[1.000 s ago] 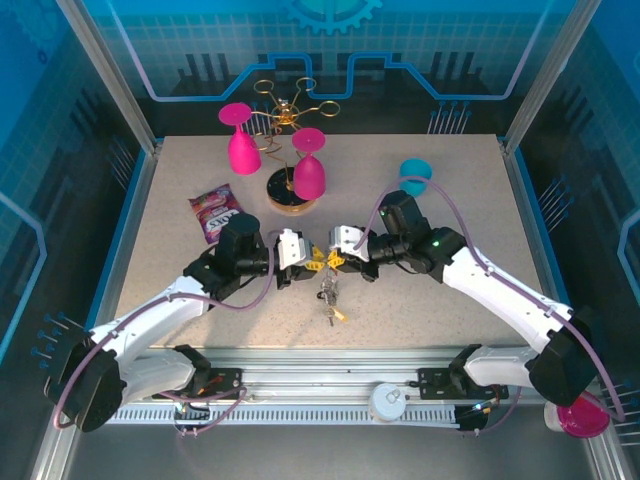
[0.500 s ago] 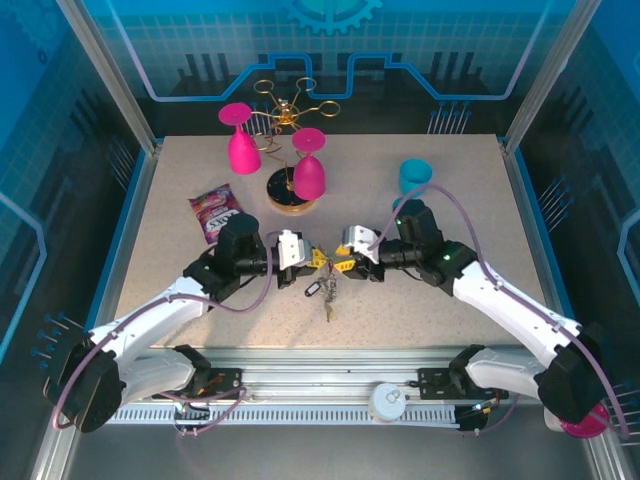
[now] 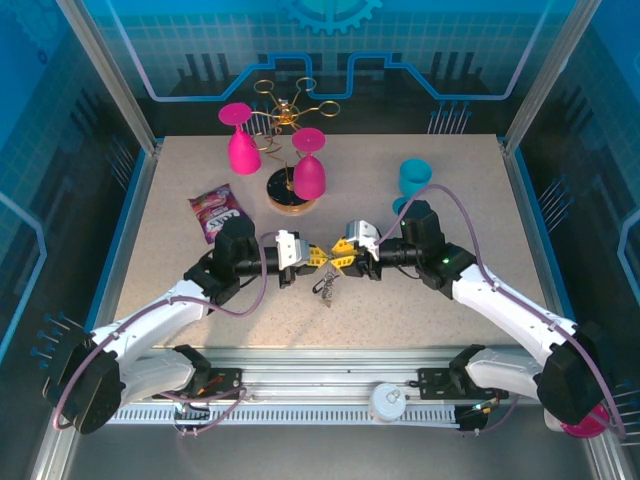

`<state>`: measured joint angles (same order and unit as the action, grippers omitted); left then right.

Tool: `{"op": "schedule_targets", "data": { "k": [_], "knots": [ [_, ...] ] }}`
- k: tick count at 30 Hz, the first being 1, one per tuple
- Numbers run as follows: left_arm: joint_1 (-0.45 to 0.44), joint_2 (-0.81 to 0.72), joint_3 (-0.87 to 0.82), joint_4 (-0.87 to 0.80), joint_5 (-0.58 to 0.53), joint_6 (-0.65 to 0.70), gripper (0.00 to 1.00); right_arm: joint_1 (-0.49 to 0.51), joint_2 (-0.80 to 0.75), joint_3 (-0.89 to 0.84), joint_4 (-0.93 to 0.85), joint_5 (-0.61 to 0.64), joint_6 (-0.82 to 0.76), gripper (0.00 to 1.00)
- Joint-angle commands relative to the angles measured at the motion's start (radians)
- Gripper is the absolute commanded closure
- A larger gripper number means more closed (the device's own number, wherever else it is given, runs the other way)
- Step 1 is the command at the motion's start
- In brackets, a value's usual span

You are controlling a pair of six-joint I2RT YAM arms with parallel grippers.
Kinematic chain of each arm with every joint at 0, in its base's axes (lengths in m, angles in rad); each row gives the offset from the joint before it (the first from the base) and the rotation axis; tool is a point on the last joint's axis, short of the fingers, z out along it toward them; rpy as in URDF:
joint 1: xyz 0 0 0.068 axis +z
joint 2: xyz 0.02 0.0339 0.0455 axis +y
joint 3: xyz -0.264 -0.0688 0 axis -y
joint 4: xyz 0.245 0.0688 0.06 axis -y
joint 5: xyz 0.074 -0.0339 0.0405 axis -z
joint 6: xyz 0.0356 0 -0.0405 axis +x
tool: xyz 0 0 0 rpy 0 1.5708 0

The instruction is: Put the keys on the keyring

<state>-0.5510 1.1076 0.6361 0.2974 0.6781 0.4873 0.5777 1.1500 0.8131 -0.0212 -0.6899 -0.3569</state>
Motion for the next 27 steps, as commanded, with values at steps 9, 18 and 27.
{"op": "schedule_targets", "data": {
  "k": [9,18,27],
  "knots": [
    [-0.007,-0.024,-0.007,0.052,0.028,0.007,1.0,-0.033,-0.027,-0.008,-0.013,-0.03,0.015,0.81],
    [-0.007,-0.024,-0.007,0.056,0.028,0.003,1.0,-0.033,0.0,0.009,-0.011,-0.06,0.019,0.81],
    [-0.007,-0.038,-0.012,0.054,0.029,0.0,1.0,-0.042,-0.008,0.018,-0.067,-0.036,-0.002,0.96]
  ]
}}
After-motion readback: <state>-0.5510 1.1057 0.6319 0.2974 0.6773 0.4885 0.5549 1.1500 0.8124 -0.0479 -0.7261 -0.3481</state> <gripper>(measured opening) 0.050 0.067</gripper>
